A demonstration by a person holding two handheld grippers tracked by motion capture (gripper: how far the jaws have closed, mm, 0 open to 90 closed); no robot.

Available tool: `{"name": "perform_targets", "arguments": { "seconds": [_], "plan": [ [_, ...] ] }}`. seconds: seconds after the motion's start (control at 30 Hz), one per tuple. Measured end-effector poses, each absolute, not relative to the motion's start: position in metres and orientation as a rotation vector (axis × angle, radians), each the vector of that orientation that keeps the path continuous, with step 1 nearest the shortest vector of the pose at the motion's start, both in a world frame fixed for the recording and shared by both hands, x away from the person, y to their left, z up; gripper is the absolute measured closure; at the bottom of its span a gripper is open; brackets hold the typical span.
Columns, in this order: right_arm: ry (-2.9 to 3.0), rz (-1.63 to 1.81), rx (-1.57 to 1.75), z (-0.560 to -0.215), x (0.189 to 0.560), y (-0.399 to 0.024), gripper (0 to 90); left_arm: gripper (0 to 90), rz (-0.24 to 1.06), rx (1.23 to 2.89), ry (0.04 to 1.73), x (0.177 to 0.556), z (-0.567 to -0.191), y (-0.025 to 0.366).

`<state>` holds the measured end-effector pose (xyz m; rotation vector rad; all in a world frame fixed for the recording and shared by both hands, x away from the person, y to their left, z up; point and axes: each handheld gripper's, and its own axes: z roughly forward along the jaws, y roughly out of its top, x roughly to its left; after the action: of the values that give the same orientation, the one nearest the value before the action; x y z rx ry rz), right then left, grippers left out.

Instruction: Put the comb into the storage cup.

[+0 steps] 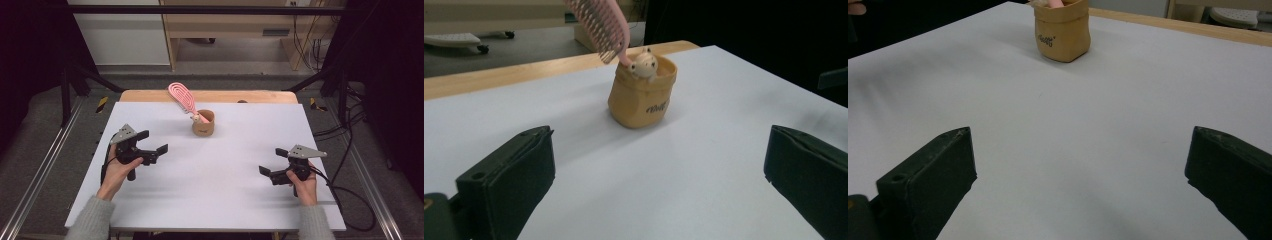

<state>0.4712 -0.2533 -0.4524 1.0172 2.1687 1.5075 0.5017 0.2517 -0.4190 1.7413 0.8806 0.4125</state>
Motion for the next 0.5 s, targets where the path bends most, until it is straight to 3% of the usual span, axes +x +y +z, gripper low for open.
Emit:
{"name": "perform_targets", "arguments": {
  "seconds": [0.5],
  "plan": [
    [2.181, 1.492, 1.031, -0.454, 0.471, -0.252, 0.4, 0.1, 0.415, 1.779, 0.937, 0.484, -0.452, 0.277]
  ]
}}
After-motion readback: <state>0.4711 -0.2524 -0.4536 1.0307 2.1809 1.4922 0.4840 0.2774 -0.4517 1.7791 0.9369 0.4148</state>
